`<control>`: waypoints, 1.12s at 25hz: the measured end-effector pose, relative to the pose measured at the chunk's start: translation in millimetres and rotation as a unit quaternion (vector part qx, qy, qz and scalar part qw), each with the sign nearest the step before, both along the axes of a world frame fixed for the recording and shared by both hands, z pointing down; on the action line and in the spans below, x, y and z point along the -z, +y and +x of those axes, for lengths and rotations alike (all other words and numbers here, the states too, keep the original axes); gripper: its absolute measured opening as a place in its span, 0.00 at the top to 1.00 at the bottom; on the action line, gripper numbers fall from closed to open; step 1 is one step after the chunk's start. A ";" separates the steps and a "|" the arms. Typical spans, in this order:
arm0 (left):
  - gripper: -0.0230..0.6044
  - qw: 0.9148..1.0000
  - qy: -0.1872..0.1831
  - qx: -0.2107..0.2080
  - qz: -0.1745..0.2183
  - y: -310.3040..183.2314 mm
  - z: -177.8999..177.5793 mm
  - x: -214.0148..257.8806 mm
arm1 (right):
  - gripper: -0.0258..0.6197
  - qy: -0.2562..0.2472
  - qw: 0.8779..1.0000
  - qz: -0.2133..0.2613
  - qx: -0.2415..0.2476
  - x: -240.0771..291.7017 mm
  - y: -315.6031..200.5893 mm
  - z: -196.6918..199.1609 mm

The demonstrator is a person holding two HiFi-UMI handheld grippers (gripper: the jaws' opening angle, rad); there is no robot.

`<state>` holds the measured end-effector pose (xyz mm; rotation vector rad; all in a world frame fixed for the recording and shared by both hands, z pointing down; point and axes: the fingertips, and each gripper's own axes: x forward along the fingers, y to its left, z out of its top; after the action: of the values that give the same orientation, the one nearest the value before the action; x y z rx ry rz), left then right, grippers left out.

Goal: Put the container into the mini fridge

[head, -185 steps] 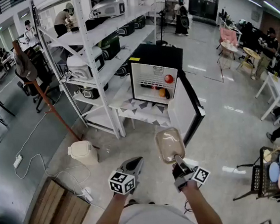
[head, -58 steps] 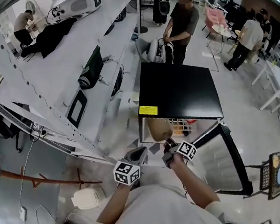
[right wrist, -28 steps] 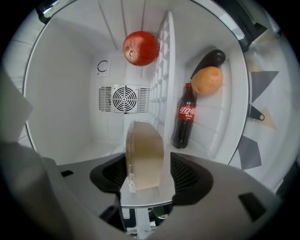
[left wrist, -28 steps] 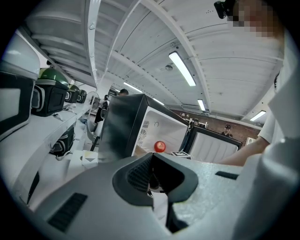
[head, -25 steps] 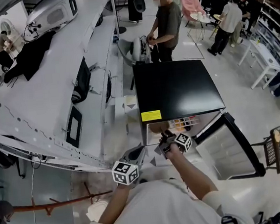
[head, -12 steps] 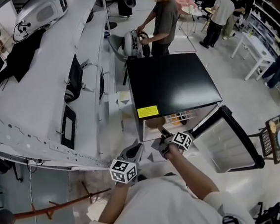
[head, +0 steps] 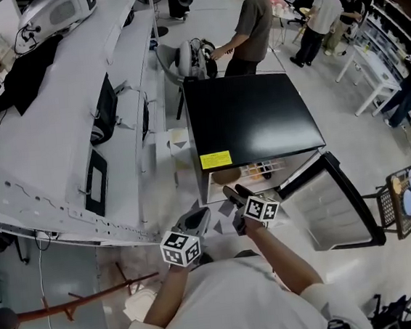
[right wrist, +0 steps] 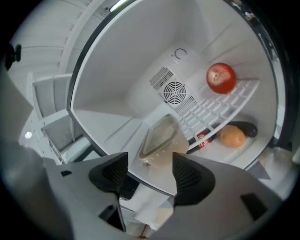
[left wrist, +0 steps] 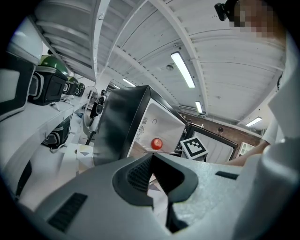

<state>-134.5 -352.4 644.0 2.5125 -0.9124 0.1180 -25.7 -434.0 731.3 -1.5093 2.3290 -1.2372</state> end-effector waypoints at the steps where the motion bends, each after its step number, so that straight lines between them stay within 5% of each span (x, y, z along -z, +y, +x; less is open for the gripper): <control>1: 0.96 1.000 0.000 0.001 -0.001 0.3 -1.3 -0.8 | 0.49 0.031 0.999 0.006 0.014 -1.1 0.1 -3.9; 8: 0.96 1.000 -0.002 0.012 -0.010 2.2 -12.2 -10.1 | 0.49 0.175 0.980 0.041 0.083 -9.0 -2.1 -22.9; 21: 0.96 1.000 -0.011 0.014 -0.010 3.3 -5.5 -13.1 | 0.49 0.198 0.972 0.064 0.111 5.7 11.5 -25.4; 28: 0.96 0.999 -0.010 0.032 0.000 17.4 22.8 2.2 | 0.59 0.199 0.970 0.078 0.119 30.6 35.7 2.6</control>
<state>-111.8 -335.0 641.9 2.4830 -0.9997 0.1218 -23.1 -398.3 700.7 -1.5822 2.8571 -0.8197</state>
